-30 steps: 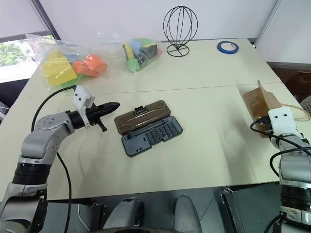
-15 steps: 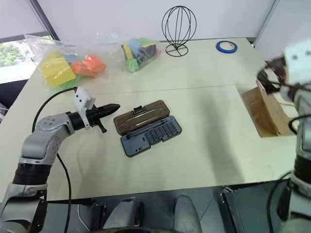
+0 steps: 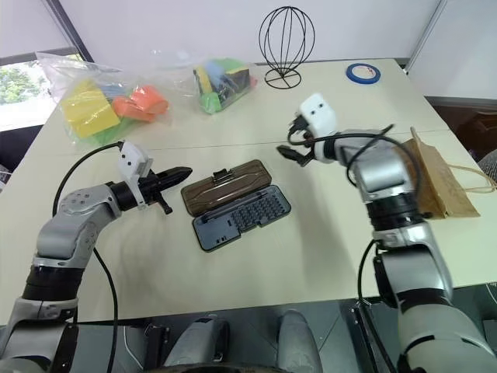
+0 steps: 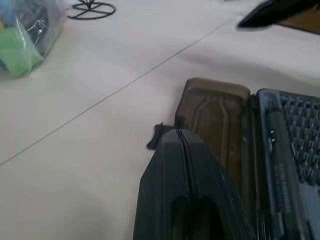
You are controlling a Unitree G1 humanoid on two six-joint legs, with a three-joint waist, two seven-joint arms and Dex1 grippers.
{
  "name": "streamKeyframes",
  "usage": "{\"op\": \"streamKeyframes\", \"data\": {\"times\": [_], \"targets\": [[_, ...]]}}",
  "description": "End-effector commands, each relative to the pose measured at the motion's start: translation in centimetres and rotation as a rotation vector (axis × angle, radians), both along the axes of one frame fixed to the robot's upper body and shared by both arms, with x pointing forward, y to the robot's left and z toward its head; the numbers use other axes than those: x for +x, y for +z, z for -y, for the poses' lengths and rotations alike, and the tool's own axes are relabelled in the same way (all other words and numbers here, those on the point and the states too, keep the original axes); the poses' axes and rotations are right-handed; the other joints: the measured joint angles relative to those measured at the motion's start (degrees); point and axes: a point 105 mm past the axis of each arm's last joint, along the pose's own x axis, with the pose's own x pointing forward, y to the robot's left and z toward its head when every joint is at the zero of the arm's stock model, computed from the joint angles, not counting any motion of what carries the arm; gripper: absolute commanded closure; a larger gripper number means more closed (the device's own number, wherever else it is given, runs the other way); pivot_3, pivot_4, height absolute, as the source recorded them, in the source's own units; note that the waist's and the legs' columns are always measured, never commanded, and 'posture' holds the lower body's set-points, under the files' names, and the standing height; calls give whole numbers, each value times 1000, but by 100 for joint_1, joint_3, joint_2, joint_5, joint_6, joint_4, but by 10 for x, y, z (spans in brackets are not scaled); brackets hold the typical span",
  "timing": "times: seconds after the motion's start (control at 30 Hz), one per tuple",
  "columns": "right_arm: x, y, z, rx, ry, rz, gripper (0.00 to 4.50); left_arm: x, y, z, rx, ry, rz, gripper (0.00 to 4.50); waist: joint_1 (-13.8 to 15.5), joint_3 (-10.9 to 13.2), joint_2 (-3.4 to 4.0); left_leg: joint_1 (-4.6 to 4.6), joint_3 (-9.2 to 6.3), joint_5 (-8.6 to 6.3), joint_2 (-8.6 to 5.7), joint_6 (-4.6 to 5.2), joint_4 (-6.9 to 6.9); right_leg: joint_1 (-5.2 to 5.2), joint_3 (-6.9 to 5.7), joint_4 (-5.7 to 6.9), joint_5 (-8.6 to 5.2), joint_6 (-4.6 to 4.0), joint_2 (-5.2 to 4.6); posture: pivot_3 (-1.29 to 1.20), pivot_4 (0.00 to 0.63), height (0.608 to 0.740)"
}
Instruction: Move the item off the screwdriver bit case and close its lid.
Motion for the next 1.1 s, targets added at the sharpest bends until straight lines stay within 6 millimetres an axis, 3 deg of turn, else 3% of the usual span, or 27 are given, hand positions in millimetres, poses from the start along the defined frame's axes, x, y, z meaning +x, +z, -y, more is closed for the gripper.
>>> {"op": "streamKeyframes", "data": {"times": [0.03, 0.2, 0.5, 0.67, 0.73, 0.8, 1.0, 1.1], "targets": [[12, 2, -8, 31, -4, -4, 29, -4, 13, -4, -4, 16, 53, 4500, -25, 0, 0, 0, 0, 0, 0, -1, 0, -1, 0, 0, 0, 0, 0, 0, 150, 740], [15, -26, -24, 0, 29, -44, 29, -7, 12, -8, 1, 39, 55, 4500, -38, -1, 1, -22, -2, 4, 0, -7, 1, -28, -1, 6, 0, 0, 0, 0, 150, 740], [8, -36, -45, -23, 92, -53, 29, -11, 9, -9, 4, 55, 52, 4500, -57, -1, 2, -56, -2, 15, 0, -28, 2, -71, 1, 18, 1, -1, -1, 0, 150, 740], [7, -49, -47, -43, 92, -74, 29, -10, 10, -9, 4, 59, 55, 4500, -68, -2, 3, -56, -2, 15, 0, -28, 2, -72, 1, 19, 1, -1, -1, 0, 150, 740], [7, -59, -41, -56, 62, -98, 544, -9, 9, -8, 22, 60, 57, 4500, -67, -2, 2, -56, -2, 15, 0, -28, 3, -71, 1, 19, 1, -1, -1, 0, 150, 740], [7, -65, -38, -61, 47, -109, 1356, -9, 8, -9, 28, 61, 61, 4500, -69, -3, 3, -56, -2, 16, 0, -28, 3, -71, 1, 20, 1, -1, -1, 0, 150, 740], [3, -77, -34, -93, 37, -143, 4347, -8, 9, -11, 30, 76, 67, 4500, -61, -9, 5, -52, -4, 22, 0, -38, 10, -64, 0, 24, 3, -3, 0, 0, 150, 740], [1, -79, -32, -100, 39, -154, 4435, -8, 8, -12, 32, 82, 71, 4500, -34, -13, 0, -52, -7, 22, -1, -38, 9, -62, -1, 25, 3, -3, 0, 0, 150, 740]]}}
